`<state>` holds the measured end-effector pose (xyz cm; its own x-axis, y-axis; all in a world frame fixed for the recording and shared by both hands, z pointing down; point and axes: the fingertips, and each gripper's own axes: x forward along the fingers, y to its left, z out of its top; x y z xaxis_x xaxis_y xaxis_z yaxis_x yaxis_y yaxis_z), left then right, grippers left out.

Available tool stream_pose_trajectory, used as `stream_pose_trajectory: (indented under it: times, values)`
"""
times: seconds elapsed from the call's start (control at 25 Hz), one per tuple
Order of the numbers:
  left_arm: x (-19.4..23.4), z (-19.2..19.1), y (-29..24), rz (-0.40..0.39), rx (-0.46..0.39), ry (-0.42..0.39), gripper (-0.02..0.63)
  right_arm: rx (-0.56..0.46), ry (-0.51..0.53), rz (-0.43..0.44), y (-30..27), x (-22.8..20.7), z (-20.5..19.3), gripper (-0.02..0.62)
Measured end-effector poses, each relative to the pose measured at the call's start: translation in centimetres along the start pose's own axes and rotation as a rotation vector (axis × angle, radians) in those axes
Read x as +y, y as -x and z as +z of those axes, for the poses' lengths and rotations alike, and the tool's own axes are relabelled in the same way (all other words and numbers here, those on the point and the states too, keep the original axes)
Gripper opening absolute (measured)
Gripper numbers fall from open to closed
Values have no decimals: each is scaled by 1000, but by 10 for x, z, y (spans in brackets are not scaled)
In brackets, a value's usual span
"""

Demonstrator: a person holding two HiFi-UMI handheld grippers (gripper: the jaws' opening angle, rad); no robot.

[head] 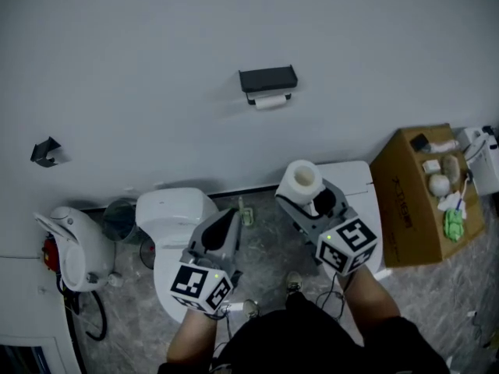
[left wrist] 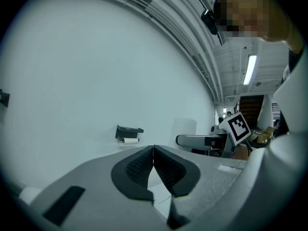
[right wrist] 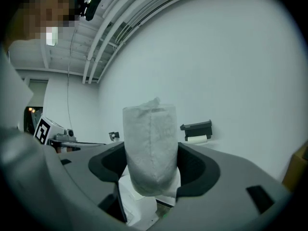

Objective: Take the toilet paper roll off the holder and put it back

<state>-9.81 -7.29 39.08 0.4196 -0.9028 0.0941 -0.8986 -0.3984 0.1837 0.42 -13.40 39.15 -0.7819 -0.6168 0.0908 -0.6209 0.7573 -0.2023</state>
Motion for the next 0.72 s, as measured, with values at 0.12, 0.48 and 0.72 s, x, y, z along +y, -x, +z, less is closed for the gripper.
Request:
stream_pose_trajectory:
  times: [0.12,0.48,0.72]
  values:
    - [-6,1,-26,36,7,-11,5,5,-10,40,-6,-28,0,307]
    - [-21,2,-75,97,18,-15,5,3,-20,122,-18,-78,7,307]
    - [-12,15,-94,80,4,-28,5,-7,-13,111,-32,-91,18,307]
